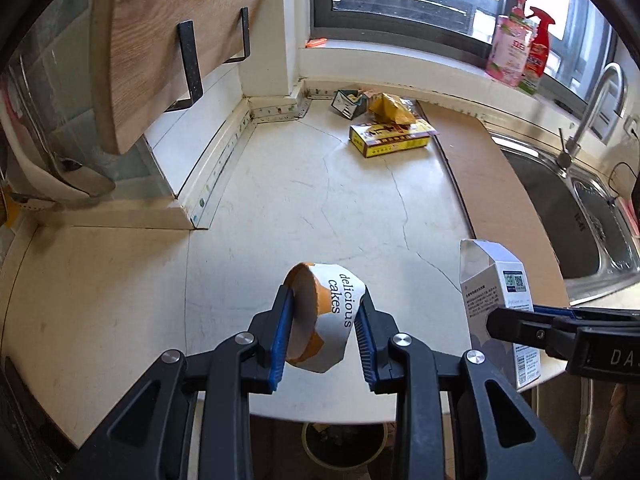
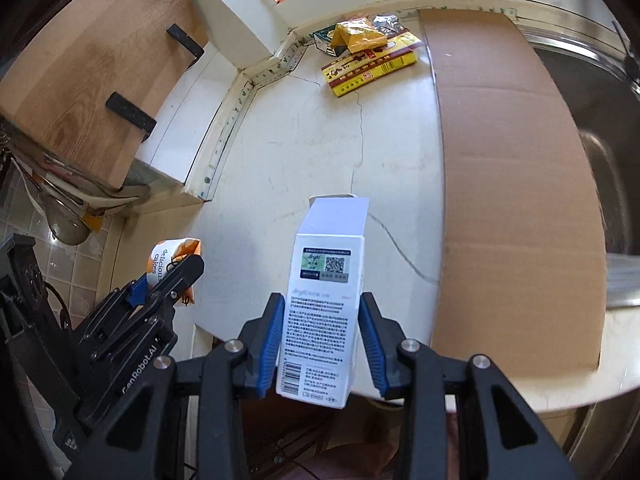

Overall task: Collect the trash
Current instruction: 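Carry the paper cup and white carton down over the floor bin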

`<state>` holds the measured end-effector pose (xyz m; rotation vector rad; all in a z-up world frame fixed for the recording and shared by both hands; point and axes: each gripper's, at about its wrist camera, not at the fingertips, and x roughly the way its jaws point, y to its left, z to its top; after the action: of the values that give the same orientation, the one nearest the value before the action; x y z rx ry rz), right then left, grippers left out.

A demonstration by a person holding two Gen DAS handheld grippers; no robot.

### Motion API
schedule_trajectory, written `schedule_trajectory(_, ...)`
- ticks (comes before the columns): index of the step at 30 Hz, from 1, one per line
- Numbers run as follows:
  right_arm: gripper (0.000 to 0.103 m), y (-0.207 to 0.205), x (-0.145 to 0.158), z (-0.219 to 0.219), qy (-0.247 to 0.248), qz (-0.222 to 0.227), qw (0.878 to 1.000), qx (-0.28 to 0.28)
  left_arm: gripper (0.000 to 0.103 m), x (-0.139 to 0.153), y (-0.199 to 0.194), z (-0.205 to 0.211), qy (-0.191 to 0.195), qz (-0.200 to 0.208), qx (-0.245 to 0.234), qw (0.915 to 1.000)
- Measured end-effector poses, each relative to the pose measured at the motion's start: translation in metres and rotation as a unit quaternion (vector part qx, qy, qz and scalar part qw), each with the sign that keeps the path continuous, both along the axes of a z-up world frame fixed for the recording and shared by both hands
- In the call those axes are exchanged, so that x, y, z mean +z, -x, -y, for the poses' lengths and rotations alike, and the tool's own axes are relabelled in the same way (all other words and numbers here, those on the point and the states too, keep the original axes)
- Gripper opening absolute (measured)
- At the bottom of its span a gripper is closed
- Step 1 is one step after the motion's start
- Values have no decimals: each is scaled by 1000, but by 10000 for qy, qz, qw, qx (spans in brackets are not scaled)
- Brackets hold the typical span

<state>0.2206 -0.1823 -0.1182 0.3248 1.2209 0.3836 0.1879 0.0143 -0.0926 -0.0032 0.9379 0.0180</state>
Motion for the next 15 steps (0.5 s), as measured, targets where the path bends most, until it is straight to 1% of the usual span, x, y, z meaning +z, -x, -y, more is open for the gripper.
schedule_trajectory(2,38,32,3,3,18,7,9999,-131,28,4,25,1,52,27,-174,9998)
schedule_trajectory(7,38,95,-1,-8,124,-10,9994,-325,28,5,76,4,191,33,-530,9984)
schedule_trajectory(11,38,137,-4,-15,274,-71,9988,-404,28,-3,104,5,341,-131,-712,9968)
schedule_trajectory(15,38,170,-16,-17,397,-334,9974,-491,28,-18,126,9,396,-375,-881,9946)
